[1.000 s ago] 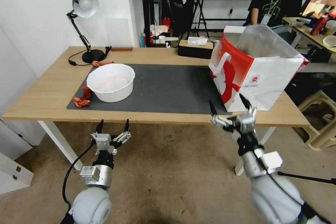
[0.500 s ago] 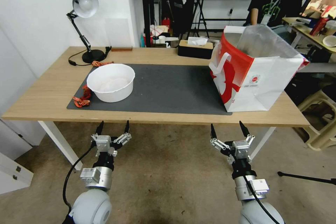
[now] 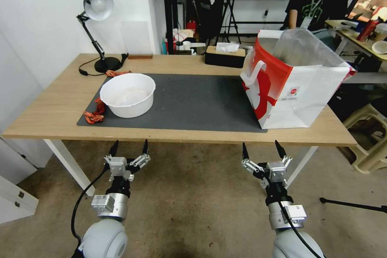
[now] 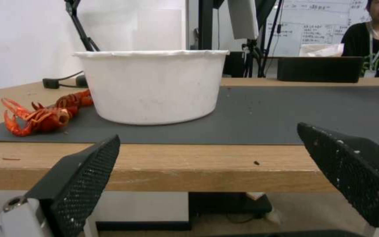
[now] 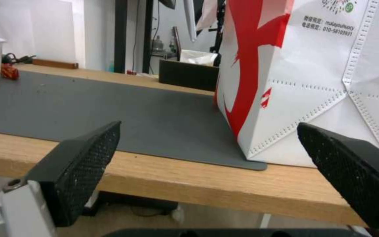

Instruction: Close the takeout container lid, then place the container into the takeout bag.

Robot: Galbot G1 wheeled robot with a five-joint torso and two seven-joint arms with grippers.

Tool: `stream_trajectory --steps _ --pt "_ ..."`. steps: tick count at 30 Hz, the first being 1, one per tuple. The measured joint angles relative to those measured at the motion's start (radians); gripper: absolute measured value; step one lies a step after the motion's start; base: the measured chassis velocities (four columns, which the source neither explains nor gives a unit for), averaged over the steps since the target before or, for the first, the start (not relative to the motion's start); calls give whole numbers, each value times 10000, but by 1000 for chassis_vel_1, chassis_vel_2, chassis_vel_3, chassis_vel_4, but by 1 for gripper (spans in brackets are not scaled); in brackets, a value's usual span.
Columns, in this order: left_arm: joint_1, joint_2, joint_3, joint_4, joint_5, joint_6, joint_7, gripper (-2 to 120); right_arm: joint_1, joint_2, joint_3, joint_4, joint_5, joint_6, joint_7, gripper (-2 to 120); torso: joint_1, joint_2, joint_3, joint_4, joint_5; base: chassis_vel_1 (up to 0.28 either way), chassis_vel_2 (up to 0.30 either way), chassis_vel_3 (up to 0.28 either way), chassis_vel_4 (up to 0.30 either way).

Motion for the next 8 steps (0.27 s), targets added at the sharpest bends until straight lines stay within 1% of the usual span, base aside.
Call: stream_trajectory --steps 8 --pt "0 4 -1 3 1 -1 5 100 5 -3 5 0 12 -10 0 100 0 -1 0 0 0 0 0 0 0"
